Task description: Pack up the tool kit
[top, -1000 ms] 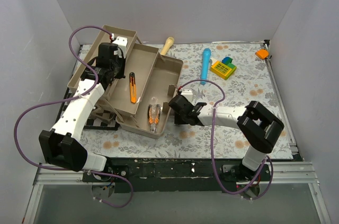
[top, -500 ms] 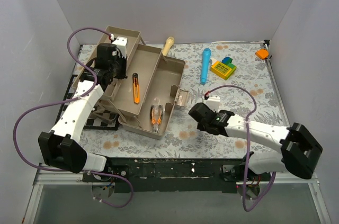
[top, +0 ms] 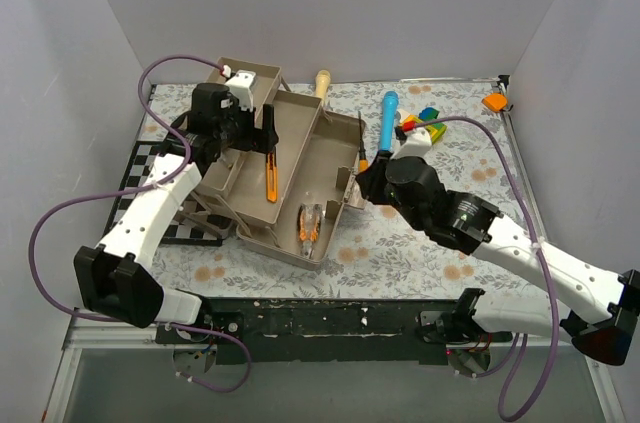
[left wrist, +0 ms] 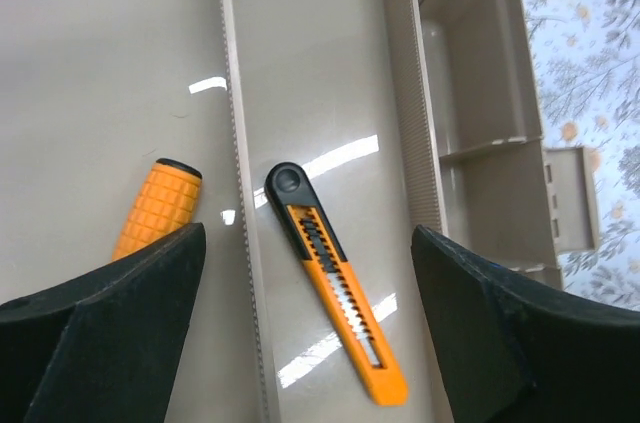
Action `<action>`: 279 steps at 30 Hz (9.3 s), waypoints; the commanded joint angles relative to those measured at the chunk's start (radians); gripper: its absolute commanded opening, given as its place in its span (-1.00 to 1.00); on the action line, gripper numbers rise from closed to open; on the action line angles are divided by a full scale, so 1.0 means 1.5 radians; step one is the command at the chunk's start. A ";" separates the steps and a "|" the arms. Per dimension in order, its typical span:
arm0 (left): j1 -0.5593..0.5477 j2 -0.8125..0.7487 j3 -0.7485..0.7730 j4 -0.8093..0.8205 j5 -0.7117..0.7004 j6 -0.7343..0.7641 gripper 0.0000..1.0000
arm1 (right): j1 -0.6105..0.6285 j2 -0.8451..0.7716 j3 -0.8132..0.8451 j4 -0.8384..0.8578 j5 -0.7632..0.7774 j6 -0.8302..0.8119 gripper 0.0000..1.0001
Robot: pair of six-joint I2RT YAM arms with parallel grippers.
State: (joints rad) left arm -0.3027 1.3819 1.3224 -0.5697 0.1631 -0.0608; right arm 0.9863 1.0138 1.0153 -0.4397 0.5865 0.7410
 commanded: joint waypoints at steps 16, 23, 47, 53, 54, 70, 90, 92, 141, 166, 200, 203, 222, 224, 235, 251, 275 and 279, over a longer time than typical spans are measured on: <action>-0.091 -0.272 -0.150 0.233 0.215 -0.321 0.96 | 0.139 0.079 0.109 0.186 -0.061 -0.193 -0.97; -0.155 -0.243 -0.222 0.291 0.218 -0.383 0.90 | 0.150 0.049 0.064 0.220 -0.071 -0.216 -0.97; -0.243 -0.203 -0.197 0.292 0.113 -0.400 -1.00 | 0.164 -0.040 -0.033 0.173 0.021 -0.205 -0.82; -0.242 -0.203 -0.167 0.250 0.077 -0.348 -1.00 | 0.162 -0.079 -0.071 0.150 0.070 -0.182 0.14; -0.243 -0.204 -0.155 0.240 0.066 -0.337 -1.00 | 0.161 -0.082 -0.069 0.137 0.081 -0.183 0.22; -0.002 -0.016 0.300 -0.310 -0.313 0.078 -1.00 | 0.129 -0.255 -0.126 -0.064 0.211 -0.119 0.43; 0.009 0.060 0.234 -0.328 -0.335 0.069 0.09 | 0.127 -0.221 -0.133 -0.068 0.174 -0.091 0.41; 0.009 0.051 0.240 -0.319 -0.321 0.068 0.28 | 0.127 -0.212 -0.129 -0.068 0.171 -0.092 0.41; -0.096 -0.119 0.034 -0.213 -0.156 -0.009 0.34 | -0.051 -0.090 -0.189 0.065 -0.202 0.025 0.22; -0.180 -0.122 -0.008 -0.166 -0.112 -0.068 -0.51 | -0.050 0.122 -0.201 0.244 -0.339 0.104 -0.05; -0.371 -0.007 0.039 -0.117 -0.235 -0.184 -0.52 | -0.050 0.115 -0.211 0.241 -0.296 0.114 -0.12; -0.385 0.009 0.043 -0.117 -0.255 -0.199 -0.50 | -0.050 0.094 -0.212 0.230 -0.283 0.114 -0.10; -0.479 0.099 0.117 -0.135 -0.344 -0.251 0.10 | -0.050 -0.249 -0.285 0.066 -0.050 0.133 0.19; -0.507 0.114 0.141 -0.126 -0.358 -0.246 0.30 | -0.050 -0.288 -0.279 0.030 -0.028 0.127 0.21; -0.655 0.220 0.358 -0.004 -0.195 -0.093 0.64 | -0.050 -0.461 -0.188 -0.170 0.093 0.099 0.20; -0.649 0.179 0.418 0.018 -0.158 -0.033 0.96 | -0.050 -0.472 -0.103 -0.235 0.166 -0.008 0.28; -0.235 0.000 0.087 0.023 -0.009 -0.174 0.96 | -0.092 -0.083 0.061 -0.085 -0.148 -0.094 0.54; -0.211 -0.004 0.060 0.035 0.031 -0.175 0.96 | -0.155 -0.037 0.059 -0.042 -0.236 -0.104 0.54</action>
State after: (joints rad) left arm -0.6483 1.3968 1.4433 -0.5446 0.1272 -0.3157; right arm 0.8268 0.9222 1.0706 -0.6060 0.3698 0.6182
